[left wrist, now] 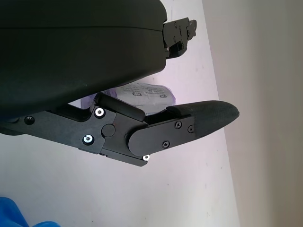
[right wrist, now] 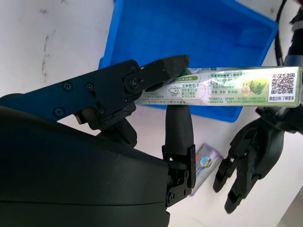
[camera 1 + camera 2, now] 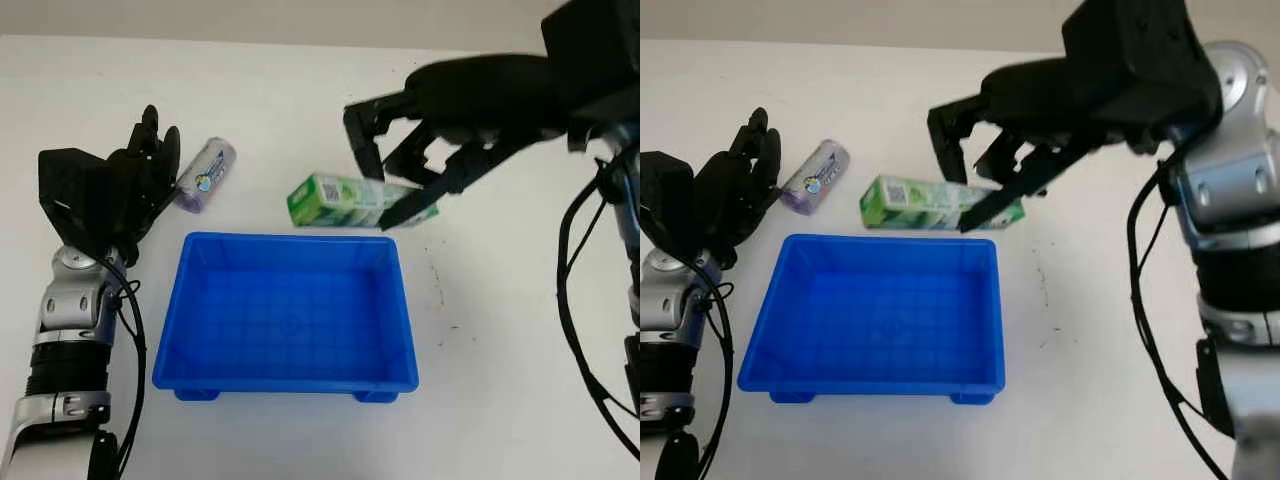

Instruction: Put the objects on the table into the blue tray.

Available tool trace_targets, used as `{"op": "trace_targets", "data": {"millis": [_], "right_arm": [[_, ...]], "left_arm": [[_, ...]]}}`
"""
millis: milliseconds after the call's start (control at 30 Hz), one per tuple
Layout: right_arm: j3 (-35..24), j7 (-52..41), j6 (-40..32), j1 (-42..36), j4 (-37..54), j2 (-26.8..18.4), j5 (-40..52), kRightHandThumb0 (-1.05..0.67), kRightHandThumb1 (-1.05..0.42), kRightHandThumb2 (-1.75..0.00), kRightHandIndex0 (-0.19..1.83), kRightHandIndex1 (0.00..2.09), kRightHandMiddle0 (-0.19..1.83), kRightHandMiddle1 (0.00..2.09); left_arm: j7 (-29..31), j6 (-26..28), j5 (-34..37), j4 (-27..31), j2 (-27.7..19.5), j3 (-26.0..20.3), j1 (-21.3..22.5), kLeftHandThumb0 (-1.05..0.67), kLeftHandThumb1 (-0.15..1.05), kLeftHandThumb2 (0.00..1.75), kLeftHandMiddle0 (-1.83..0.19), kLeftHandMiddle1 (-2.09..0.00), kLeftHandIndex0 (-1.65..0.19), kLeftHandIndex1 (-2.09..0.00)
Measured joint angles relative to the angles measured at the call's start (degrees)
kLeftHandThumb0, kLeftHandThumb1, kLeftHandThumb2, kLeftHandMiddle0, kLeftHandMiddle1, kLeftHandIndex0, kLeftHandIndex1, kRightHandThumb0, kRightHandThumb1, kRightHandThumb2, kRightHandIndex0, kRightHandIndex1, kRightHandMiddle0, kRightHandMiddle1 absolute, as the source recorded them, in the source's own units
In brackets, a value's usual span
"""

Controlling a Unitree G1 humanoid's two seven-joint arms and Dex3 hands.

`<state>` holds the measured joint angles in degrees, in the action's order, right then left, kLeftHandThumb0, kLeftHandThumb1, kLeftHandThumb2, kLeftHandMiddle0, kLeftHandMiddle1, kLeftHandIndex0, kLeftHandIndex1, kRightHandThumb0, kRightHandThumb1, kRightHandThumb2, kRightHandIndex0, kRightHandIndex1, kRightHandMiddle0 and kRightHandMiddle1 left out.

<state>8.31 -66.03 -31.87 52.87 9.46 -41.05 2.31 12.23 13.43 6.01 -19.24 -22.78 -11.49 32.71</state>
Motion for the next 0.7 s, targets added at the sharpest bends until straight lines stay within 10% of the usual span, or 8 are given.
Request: {"op": "trace_targets", "data": {"millis": [233, 367, 500, 567, 600, 700], "right_arm": [[1.88, 3.43, -8.86, -1.63, 7.22, 2.76, 5.95, -0.4, -1.05, -0.39, 0.67, 2.09, 0.62, 2.09], [2.78, 6.35, -10.48, -2.95, 10.65, 4.9, 8.45, -0.42, -1.05, -0.38, 0.98, 2.09, 0.71, 2.09], [5.91, 9.18, -10.44, -3.07, 13.27, 5.14, 7.02, -0.48, -1.05, -0.32, 0.93, 2.09, 0.31, 2.09], [7.24, 9.71, -9.22, -3.13, 13.53, 4.95, 5.59, -0.53, -1.05, -0.23, 0.13, 2.07, -0.08, 1.68], [7.88, 9.56, -7.26, -3.17, 13.42, 4.42, 4.82, -0.56, -1.05, -0.21, -0.06, 1.63, -0.15, 1.3], [8.54, 8.3, 0.92, -3.65, 12.39, 3.18, 3.18, -0.56, -1.05, -0.18, -0.12, 0.81, -0.1, 0.63]], "left_arm": [[0.08, -1.2, -0.24, -2.47, 0.22, 0.69, 1.51, -0.78, 1.05, 0.68, 0.19, 0.0, 0.19, 0.0], [-0.02, -2.02, -0.51, -2.98, 0.46, 1.44, 2.2, -0.77, 1.05, 0.69, 0.19, 0.0, 0.19, 0.0], [-0.25, -2.01, -0.51, -2.93, 0.87, 1.55, 2.2, -0.77, 1.05, 0.69, 0.19, 0.0, 0.19, 0.0], [-0.34, -2.01, -0.6, -2.81, 0.91, 1.56, 2.17, -0.78, 1.05, 0.69, 0.19, 0.0, 0.19, 0.0], [-0.37, -2.01, -0.66, -2.73, 0.91, 1.57, 2.1, -0.78, 1.05, 0.69, 0.19, 0.0, 0.19, 0.0], [-0.41, -2.01, -0.74, -2.54, 0.91, 1.56, 1.61, -0.77, 1.05, 0.69, 0.19, 0.0, 0.19, 0.0]]}}
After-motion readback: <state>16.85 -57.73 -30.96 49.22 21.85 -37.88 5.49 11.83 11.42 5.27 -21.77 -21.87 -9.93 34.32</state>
